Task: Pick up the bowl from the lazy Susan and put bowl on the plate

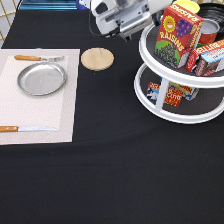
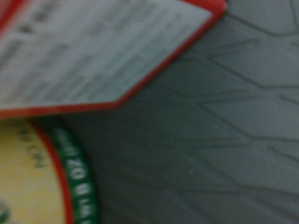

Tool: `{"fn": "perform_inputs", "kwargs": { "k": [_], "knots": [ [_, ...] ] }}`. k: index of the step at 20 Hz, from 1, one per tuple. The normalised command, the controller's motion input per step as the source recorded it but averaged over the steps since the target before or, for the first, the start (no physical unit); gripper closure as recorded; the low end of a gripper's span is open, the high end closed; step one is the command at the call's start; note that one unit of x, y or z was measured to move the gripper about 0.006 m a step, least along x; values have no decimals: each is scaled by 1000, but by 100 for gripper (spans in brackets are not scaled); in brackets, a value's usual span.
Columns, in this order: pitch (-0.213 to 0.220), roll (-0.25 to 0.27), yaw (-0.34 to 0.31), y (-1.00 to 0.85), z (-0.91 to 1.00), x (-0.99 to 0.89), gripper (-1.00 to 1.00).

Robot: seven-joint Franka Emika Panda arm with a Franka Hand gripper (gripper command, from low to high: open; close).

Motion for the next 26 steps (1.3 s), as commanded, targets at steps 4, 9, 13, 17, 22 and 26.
{"fn": "perform_inputs", "kwargs": {
  "k": [4,9,13,17,22,26],
  "knots": [
    [2,90,0,-59,-117,75,-100],
    [0,86,0,-7,-55,209,-100],
    [-7,85,0,-25,-41,356,-100],
    [-28,91,0,-71,-19,432,-100],
    [-32,118,5,-162,0,531,-100],
    [-39,143,40,-219,0,547,-100]
  ]
}}
